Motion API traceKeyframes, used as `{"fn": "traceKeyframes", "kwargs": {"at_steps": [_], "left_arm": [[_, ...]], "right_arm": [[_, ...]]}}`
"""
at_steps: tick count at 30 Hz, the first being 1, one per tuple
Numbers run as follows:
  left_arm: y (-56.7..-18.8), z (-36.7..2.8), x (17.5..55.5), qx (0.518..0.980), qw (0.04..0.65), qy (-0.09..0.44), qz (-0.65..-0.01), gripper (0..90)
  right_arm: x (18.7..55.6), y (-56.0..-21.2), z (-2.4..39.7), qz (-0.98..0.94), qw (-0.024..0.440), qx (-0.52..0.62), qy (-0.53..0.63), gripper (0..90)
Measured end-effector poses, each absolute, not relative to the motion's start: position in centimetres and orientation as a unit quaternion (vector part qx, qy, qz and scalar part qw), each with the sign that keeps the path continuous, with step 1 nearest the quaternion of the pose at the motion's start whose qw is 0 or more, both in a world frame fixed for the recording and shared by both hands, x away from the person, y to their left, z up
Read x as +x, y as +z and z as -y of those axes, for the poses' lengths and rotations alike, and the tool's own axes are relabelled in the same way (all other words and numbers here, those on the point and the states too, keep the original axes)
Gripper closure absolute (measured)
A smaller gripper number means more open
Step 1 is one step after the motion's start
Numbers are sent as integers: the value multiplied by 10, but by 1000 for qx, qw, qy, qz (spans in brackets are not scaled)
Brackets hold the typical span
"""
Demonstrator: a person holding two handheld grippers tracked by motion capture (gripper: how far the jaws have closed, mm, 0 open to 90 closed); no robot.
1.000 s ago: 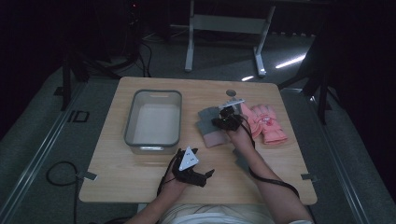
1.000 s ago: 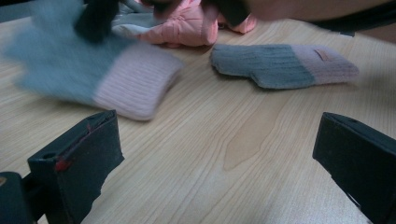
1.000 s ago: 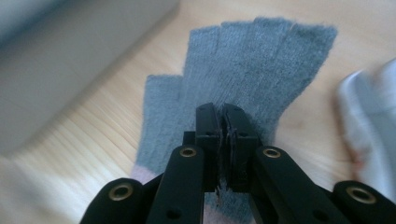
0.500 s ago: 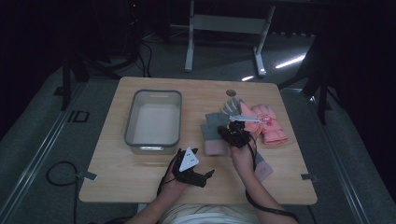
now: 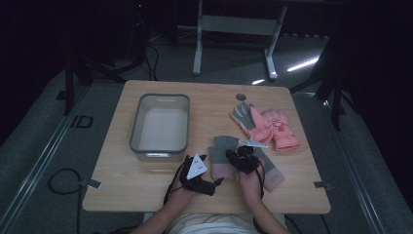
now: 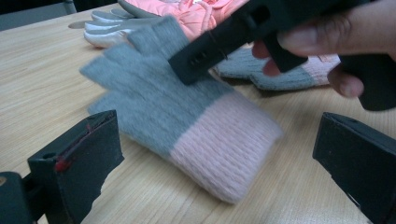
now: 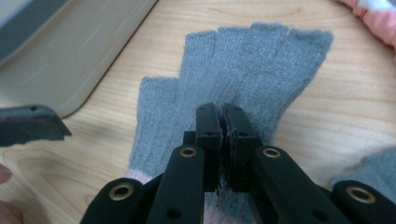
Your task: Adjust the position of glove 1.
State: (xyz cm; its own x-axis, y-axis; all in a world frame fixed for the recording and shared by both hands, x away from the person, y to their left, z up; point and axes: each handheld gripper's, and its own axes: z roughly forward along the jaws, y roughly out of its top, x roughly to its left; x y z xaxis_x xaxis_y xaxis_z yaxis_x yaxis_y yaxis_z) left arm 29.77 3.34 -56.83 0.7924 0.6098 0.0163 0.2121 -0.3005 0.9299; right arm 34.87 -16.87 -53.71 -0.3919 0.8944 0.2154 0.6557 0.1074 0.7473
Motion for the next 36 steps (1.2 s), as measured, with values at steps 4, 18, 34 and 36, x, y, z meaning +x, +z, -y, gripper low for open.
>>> {"fn": "traceKeyframes", "kwargs": {"at_steps": [4, 18, 34, 36], "left_arm": [[-568, -33, 298, 784, 530, 187, -262, 7], [-568, -34, 298, 784, 531, 184, -264, 7], [-568, -33, 298, 785, 530, 183, -265, 7], [-568, -33, 298, 785, 530, 183, -265, 7]], "right_arm": [[345, -541, 168, -733, 147, 527, 404, 858], [348, -557, 165, -742, 138, 532, 383, 640], [363, -504, 228, -817, 167, 378, 402, 628], [364, -502, 234, -821, 162, 369, 405, 628]]}}
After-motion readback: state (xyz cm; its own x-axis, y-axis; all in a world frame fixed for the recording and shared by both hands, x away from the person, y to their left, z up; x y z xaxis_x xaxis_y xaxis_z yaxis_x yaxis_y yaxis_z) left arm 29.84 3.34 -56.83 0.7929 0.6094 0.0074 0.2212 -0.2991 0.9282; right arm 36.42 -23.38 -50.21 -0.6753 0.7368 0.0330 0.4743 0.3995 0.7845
